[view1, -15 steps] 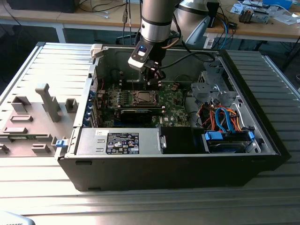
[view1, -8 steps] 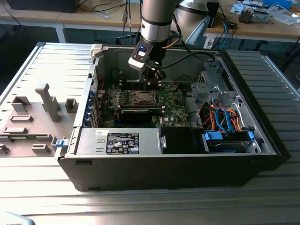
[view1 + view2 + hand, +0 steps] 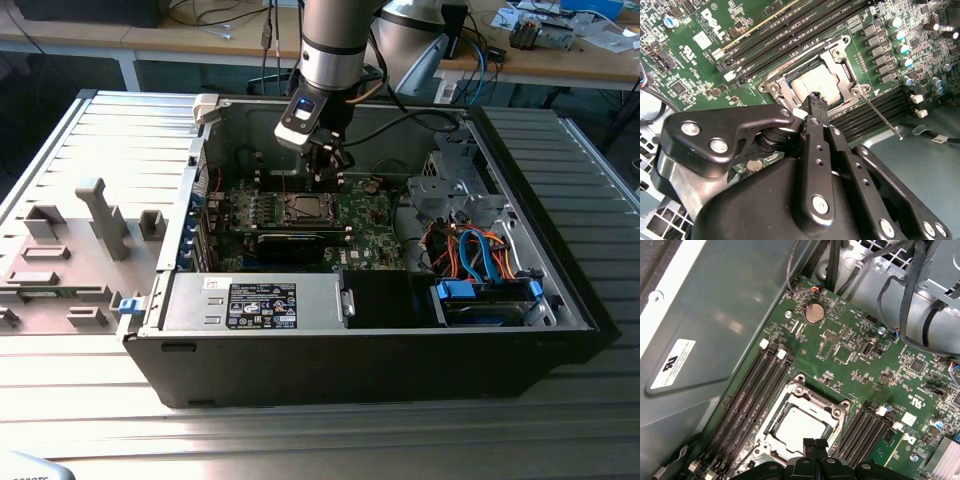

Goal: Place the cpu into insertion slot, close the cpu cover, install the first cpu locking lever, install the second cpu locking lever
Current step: 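Install the first cpu locking lever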

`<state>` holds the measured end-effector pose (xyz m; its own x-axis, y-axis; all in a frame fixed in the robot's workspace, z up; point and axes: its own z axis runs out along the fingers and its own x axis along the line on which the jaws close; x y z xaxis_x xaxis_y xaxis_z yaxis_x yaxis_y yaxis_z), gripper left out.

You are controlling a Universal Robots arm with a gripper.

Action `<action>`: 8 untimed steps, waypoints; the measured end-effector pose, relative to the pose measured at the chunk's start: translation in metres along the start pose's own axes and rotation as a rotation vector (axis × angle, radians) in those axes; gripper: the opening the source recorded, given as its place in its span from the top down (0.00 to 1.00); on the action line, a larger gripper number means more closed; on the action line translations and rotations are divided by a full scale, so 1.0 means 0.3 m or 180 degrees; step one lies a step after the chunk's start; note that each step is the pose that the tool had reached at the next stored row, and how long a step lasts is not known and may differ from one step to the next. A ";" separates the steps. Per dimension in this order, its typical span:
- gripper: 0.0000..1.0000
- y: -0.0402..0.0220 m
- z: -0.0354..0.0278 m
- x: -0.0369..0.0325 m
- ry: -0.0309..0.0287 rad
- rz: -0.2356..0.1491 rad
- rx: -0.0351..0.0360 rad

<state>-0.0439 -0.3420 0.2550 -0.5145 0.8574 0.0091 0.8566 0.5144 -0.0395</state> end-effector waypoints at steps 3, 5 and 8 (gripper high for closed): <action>0.89 0.000 0.000 0.000 0.0000 -0.0011 0.0000; 0.89 0.000 0.000 0.000 0.0000 -0.0018 0.0000; 0.89 0.000 0.000 0.000 -0.0001 -0.0032 0.0000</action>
<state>-0.0439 -0.3420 0.2550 -0.5230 0.8523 0.0092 0.8515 0.5229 -0.0394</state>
